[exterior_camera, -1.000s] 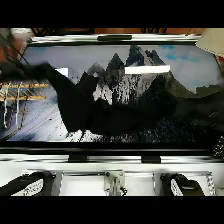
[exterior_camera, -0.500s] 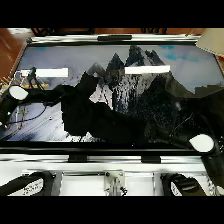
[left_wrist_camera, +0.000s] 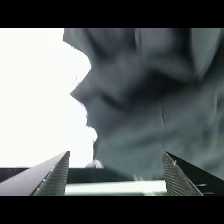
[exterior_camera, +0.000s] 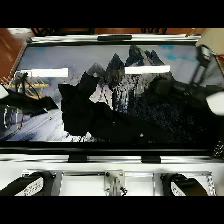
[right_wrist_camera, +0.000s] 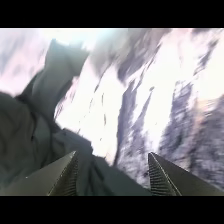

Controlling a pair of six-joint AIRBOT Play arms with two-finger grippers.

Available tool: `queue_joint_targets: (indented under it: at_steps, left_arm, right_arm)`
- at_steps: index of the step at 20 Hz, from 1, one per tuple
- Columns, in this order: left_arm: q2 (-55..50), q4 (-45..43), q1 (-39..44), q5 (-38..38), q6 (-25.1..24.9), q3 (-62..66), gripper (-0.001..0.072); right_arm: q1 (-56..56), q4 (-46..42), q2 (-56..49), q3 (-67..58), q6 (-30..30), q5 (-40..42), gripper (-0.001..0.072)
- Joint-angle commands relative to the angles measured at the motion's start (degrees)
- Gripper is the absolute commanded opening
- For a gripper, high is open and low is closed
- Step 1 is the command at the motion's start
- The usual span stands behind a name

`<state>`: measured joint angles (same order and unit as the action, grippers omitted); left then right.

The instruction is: Fold the shirts.

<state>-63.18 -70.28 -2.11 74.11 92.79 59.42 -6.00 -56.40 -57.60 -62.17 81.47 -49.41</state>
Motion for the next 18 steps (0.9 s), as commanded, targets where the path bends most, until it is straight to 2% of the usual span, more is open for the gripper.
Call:
queue_joint_targets:
  at_steps: [1,3,5,11,12,13,15,17,18]
  left_arm:
    - [2.5,2.0,5.6,-3.2,0.3,-11.1,0.072]
    - [2.3,2.5,8.8,-10.9,2.1,-16.2,0.072]
    - [1.9,4.3,10.6,-16.8,2.1,-18.8,0.072]
    - [-1.8,4.6,12.2,-25.8,3.1,-19.0,0.07]
    - [-2.5,4.6,12.1,-26.5,3.1,-19.0,0.0561]
    - [-3.1,4.5,12.1,-27.1,3.1,-19.0,0.037]
    - [-3.3,4.5,12.1,-27.9,2.8,-19.0,0.0158]
    - [-3.2,4.6,12.2,-27.8,0.2,-19.0,0.005]
    - [-2.9,4.6,12.1,-27.8,-0.7,-18.9,0.005]
  right_arm:
    - [0.1,13.1,-19.3,-8.6,-8.6,-7.8,0.055]
    - [-1.4,14.5,-28.6,-13.1,-8.7,-13.6,0.055]
    - [-4.4,14.3,-34.4,-15.9,-8.8,-15.6,0.055]
    - [-14.1,12.2,-41.4,-16.4,-11.4,-11.2,0.055]
    - [-15.7,12.3,-42.2,-16.4,-12.2,-10.0,0.055]
    - [-17.2,12.4,-42.9,-16.4,-13.0,-8.5,0.055]
    - [-19.4,11.8,-44.0,-16.4,-13.4,-6.3,0.055]
    - [-20.7,11.0,-45.1,-16.4,-11.9,-4.0,0.055]
    - [-21.2,10.9,-45.6,-16.4,-9.6,-2.6,0.055]
